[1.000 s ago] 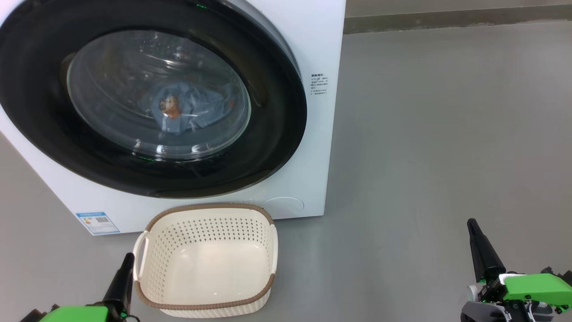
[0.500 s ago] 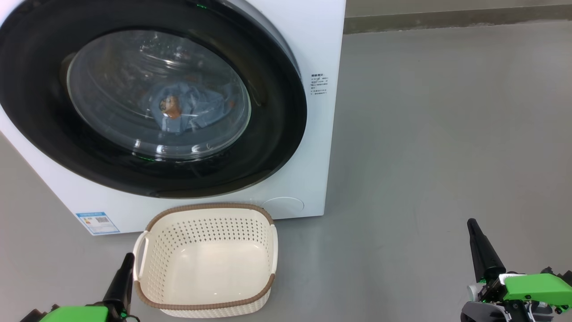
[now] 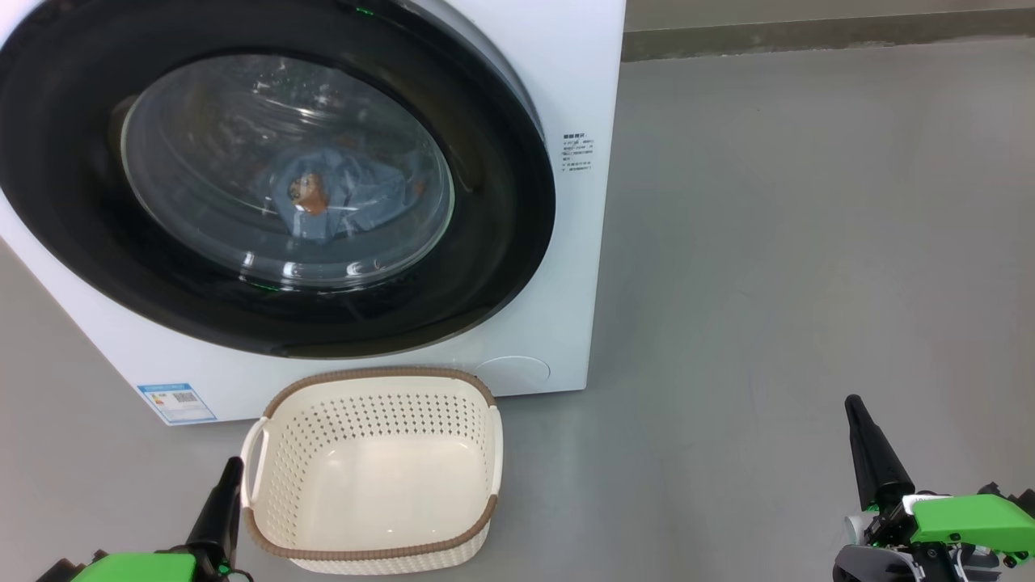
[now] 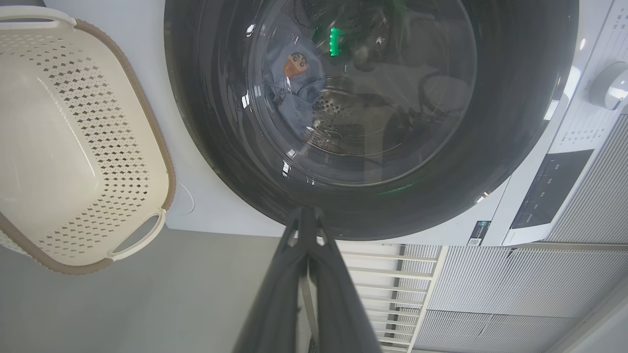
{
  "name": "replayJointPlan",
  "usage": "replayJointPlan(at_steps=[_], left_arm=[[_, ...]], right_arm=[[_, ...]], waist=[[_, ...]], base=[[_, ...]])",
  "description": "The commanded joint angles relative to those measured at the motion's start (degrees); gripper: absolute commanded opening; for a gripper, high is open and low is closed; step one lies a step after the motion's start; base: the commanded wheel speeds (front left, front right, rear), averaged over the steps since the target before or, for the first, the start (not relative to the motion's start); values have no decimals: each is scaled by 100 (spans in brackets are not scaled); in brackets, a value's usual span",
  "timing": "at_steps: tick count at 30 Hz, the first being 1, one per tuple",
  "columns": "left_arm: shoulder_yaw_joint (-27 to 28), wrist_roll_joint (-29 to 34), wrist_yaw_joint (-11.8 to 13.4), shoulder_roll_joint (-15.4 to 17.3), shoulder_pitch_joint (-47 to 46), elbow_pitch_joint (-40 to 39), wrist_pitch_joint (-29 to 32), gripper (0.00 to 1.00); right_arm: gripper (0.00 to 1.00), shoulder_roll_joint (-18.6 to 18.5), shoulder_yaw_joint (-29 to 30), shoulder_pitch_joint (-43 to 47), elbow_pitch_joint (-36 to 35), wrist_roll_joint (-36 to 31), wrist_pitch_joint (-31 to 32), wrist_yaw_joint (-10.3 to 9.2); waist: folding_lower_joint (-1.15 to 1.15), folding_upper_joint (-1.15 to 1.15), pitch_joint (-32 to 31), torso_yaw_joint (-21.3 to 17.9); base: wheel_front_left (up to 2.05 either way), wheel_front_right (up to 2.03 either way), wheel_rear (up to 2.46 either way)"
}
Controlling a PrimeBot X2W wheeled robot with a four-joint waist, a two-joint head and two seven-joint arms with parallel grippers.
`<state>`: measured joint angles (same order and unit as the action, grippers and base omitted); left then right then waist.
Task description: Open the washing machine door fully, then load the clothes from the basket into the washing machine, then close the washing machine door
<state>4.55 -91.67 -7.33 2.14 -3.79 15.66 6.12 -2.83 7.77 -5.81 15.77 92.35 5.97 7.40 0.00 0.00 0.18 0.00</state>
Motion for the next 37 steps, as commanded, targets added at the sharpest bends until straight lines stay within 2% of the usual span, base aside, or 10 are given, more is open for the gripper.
replayJointPlan(at_steps=[1,37], left_arm=[[197,-50,-15,74,-240,-163,37,0],[197,-50,-15,74,-240,-163,36,0]], right_arm=[[0,-12,-130,-36,-175,-15,48,9],[0,-9,-125,-37,-175,-19,52,9]], waist=[[0,0,0,0],[0,0,0,0]], base=[[0,0,0],[0,0,0]])
